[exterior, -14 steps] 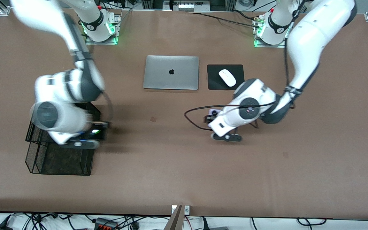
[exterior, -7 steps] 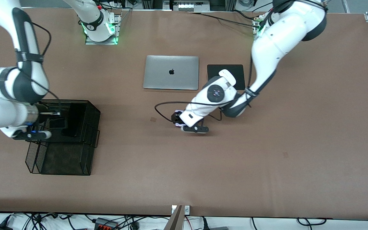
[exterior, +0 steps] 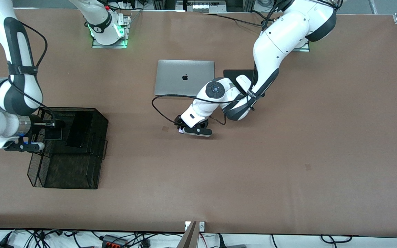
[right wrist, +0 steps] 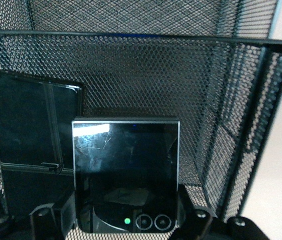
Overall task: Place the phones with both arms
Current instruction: 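Set the white flip phone beside the laptop with the left gripper, then grasp the white flip phone with the right gripper while the left gripper withdraws, then carry the white flip phone into the basket and open the right gripper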
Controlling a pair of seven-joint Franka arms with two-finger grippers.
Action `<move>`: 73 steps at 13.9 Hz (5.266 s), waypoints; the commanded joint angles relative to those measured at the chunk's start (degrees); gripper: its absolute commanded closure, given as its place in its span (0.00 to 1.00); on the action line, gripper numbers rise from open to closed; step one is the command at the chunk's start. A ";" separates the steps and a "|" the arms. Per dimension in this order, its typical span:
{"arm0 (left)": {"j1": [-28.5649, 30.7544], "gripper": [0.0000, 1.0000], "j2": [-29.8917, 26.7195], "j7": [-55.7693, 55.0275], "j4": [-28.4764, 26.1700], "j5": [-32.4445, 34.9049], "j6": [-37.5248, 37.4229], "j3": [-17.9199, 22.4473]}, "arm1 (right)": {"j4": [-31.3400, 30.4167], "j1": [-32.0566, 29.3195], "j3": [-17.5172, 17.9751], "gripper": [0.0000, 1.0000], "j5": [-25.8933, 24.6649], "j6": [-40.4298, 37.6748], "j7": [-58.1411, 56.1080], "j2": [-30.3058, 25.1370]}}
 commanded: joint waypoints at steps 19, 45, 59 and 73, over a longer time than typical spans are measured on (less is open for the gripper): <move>28.80 0.00 -35.19 39.82 1.64 -6.37 -63.08 -2.37 | 8.44 26.43 1.29 0.00 7.42 20.16 13.99 10.55; 19.58 0.00 -58.06 54.61 -11.71 -20.12 -57.72 27.09 | 8.27 45.88 1.11 0.00 6.54 30.48 53.74 21.72; 19.23 0.00 -58.24 54.61 -11.71 -20.39 -58.16 26.65 | 25.21 43.51 -18.47 0.82 6.89 10.74 38.50 19.79; 19.41 0.00 -58.24 54.61 -11.62 -20.39 -58.78 26.65 | 26.02 17.31 -18.23 0.82 12.25 9.55 -0.57 20.49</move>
